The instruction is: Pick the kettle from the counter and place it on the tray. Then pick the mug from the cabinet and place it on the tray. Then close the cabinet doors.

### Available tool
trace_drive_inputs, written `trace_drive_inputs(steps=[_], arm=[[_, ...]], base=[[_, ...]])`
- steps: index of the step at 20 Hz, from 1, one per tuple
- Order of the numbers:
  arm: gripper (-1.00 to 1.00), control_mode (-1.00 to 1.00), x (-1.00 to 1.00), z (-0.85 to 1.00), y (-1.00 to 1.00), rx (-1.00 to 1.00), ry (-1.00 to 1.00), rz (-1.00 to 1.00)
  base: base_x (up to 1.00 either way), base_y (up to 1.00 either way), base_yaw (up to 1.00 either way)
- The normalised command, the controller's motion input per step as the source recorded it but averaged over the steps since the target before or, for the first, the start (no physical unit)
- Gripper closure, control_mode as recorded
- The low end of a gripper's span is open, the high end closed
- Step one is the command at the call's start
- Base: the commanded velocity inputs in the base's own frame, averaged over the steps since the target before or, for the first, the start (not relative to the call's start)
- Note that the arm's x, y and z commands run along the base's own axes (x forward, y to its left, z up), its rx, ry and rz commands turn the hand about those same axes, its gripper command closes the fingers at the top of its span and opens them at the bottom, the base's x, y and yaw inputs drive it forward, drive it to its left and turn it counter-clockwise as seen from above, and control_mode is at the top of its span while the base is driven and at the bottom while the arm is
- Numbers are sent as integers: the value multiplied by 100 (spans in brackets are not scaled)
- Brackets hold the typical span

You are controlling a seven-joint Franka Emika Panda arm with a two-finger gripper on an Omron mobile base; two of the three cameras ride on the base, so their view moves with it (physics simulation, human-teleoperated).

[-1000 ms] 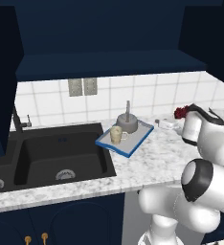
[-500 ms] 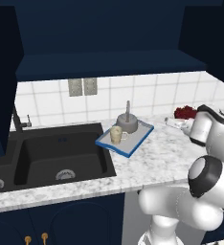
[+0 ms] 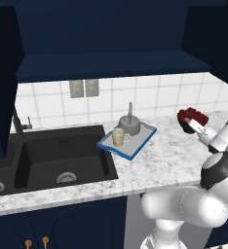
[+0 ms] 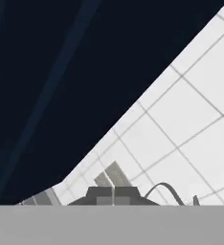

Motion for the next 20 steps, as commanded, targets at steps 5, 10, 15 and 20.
trace_drive_inputs(steps=[5, 10, 15, 20], arm=[[100, -100, -53, 47, -67, 11, -17, 0], [100, -100, -54, 46, -73, 25, -27, 0], [100, -100, -8, 3, -48, 11, -11, 0], [100, -100, -12, 30, -63, 19, -20, 9]], base=[[0, 0, 0], [0, 0, 0], [0, 0, 0], [0, 0, 0]])
